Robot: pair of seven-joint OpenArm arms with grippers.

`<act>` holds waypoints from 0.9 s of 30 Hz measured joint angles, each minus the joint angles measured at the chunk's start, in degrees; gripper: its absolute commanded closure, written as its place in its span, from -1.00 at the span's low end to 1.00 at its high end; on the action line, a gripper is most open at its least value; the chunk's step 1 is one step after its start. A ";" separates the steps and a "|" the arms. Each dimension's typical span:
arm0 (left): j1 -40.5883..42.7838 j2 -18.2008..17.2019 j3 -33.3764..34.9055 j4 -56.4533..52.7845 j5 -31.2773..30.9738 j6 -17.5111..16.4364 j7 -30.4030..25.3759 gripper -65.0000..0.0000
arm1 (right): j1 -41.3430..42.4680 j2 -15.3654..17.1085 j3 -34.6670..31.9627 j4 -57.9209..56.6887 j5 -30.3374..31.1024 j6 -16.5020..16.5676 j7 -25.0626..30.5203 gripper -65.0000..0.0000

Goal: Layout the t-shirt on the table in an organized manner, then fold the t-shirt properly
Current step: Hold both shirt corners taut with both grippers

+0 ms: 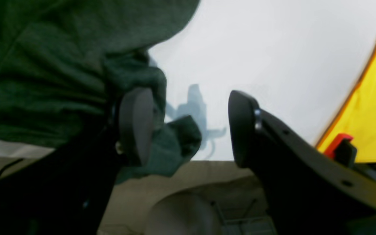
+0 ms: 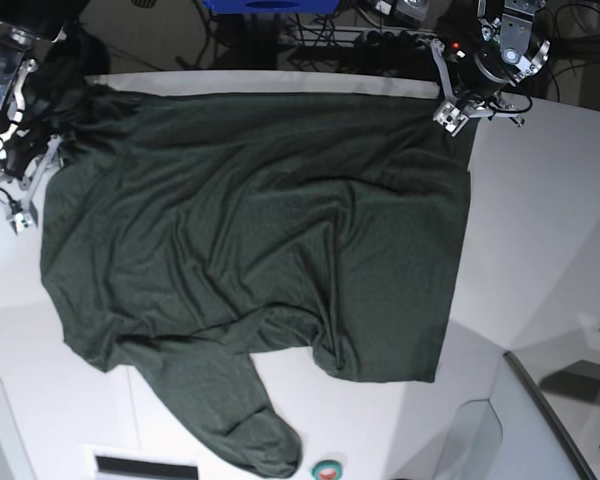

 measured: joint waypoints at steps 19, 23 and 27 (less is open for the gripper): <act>0.04 0.02 -0.20 0.00 -0.04 -0.02 0.02 1.00 | 15.13 5.09 0.44 -35.56 1.86 -0.17 18.67 0.89; 0.04 0.02 -0.09 0.00 -0.02 -0.02 0.04 1.00 | 10.34 5.11 0.39 -29.90 1.57 -0.15 17.31 0.89; 0.04 0.02 -0.09 0.00 0.00 0.00 0.02 1.00 | 7.74 5.25 0.55 -26.84 1.11 -0.13 16.39 0.89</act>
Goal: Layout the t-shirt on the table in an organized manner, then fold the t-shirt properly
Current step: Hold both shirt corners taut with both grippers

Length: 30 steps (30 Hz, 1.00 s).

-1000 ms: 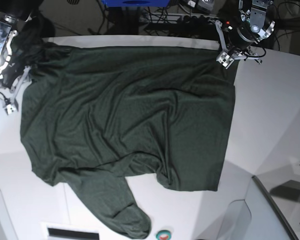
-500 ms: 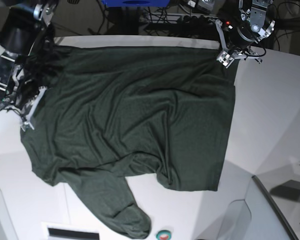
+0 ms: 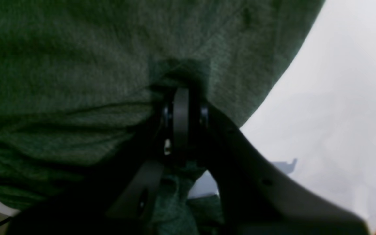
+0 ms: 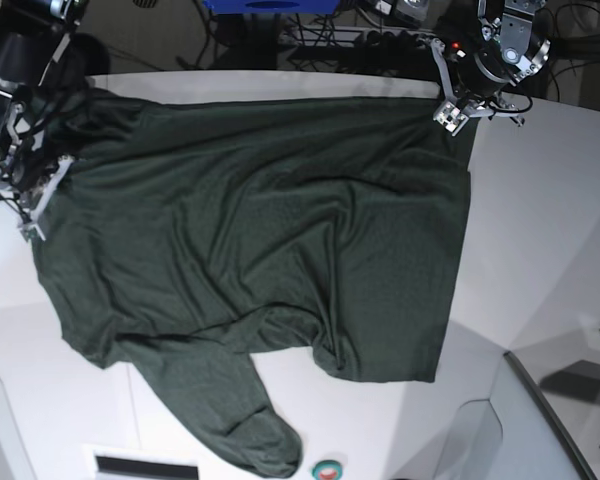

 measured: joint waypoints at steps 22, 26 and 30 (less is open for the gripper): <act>0.00 -0.07 -0.31 0.00 -0.20 -0.07 -0.13 1.00 | 5.49 7.28 24.17 -16.22 23.15 -0.26 -4.31 -0.50; 0.00 0.09 -0.26 -0.02 0.02 -0.04 0.04 1.00 | 4.87 7.52 23.98 -17.97 27.67 -0.17 -3.19 -0.46; 0.00 0.04 -0.26 0.00 0.00 -0.04 0.04 1.00 | 4.85 7.54 22.45 -17.97 27.28 -0.02 -3.39 -0.45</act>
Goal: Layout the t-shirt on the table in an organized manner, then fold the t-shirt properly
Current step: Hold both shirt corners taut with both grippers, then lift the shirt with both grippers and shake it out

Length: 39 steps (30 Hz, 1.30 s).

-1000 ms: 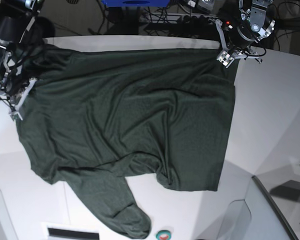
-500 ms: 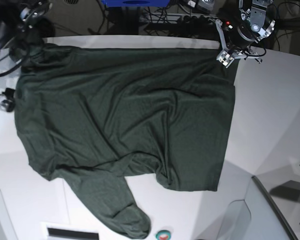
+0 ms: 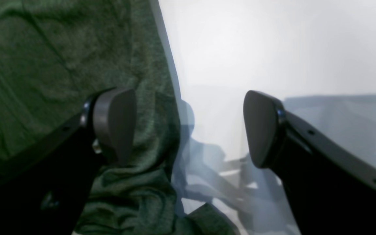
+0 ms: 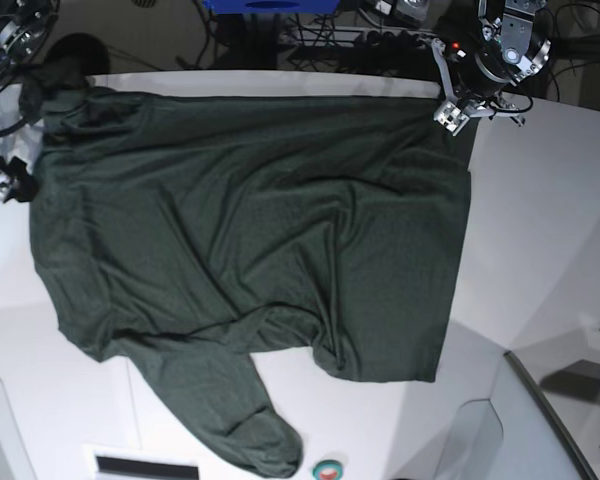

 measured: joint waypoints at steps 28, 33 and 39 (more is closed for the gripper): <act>-0.13 0.92 -0.33 0.00 -0.04 0.04 0.39 1.00 | 0.57 -3.08 -9.68 -0.04 1.66 0.66 -1.84 0.95; -0.02 0.90 -0.33 0.00 -0.04 0.04 0.39 1.00 | 0.57 -3.06 -9.79 -0.04 1.66 0.66 -1.77 0.99; 2.01 0.87 -0.09 3.82 0.31 -0.42 5.55 0.44 | 0.55 -3.04 -9.79 -0.04 1.66 0.63 -1.77 0.99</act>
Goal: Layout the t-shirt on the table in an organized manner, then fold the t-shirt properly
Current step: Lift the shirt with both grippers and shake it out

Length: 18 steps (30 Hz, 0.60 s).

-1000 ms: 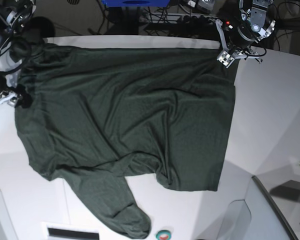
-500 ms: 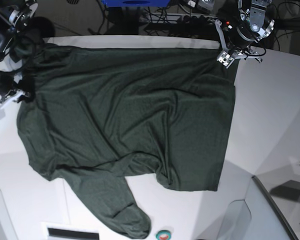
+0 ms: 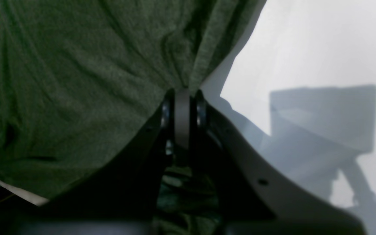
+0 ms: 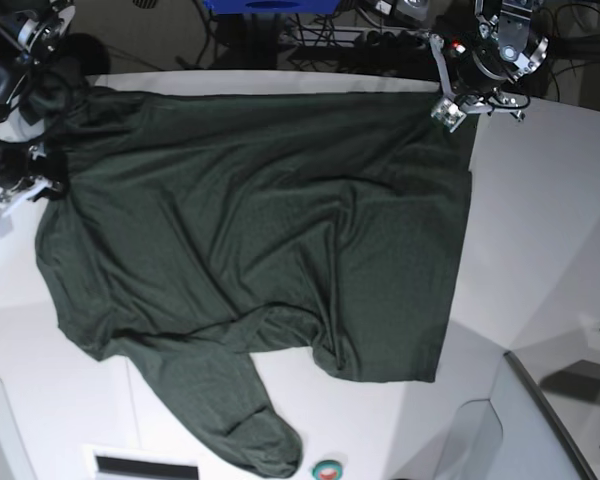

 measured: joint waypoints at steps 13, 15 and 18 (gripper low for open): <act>7.30 0.46 -8.48 13.62 -11.13 -1.18 1.90 -0.11 | -0.15 -0.02 0.00 0.00 0.04 0.00 0.04 0.99; 6.82 0.48 -13.38 13.38 -20.85 -1.09 1.66 -0.13 | -0.15 -0.02 0.00 0.00 0.07 0.00 0.04 0.99; 6.27 -0.85 -21.40 8.92 -36.94 -1.90 0.85 -0.43 | -0.46 -0.02 -0.11 0.13 0.20 0.00 0.35 0.99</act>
